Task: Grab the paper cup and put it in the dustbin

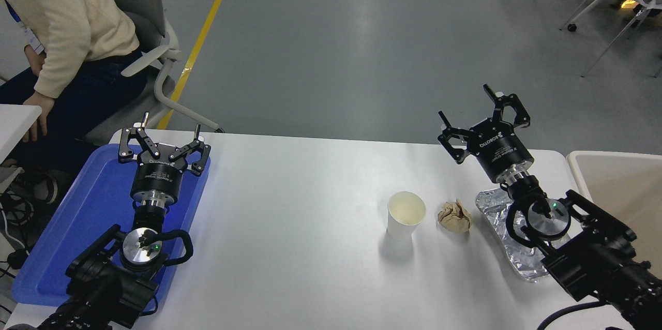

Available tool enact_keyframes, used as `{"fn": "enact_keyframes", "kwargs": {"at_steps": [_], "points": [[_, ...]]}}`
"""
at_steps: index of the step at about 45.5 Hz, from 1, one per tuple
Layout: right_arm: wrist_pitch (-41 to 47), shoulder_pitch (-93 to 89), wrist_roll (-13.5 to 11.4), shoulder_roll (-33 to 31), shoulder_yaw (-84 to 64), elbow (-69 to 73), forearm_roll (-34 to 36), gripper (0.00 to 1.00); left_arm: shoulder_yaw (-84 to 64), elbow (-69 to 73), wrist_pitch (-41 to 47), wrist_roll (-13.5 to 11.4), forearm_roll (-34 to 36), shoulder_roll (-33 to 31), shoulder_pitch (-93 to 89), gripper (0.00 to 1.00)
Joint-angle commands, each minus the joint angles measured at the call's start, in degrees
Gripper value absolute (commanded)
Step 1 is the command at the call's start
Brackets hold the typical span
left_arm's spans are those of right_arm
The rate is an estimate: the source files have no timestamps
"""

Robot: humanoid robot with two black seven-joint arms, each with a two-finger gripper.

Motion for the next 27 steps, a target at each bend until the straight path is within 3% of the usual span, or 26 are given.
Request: {"fn": "enact_keyframes", "kwargs": {"at_steps": [1,27], "points": [[-0.09,-0.11,0.0,-0.05,0.02,0.17,0.03,1.0,0.03,0.0,0.02,-0.09,0.17,0.02,0.0,1.0],[-0.18,-0.11,0.0,-0.4,-0.5,0.34,-0.06,1.0,0.03,0.0,0.02,0.0,0.09,0.02,0.0,1.0]]}}
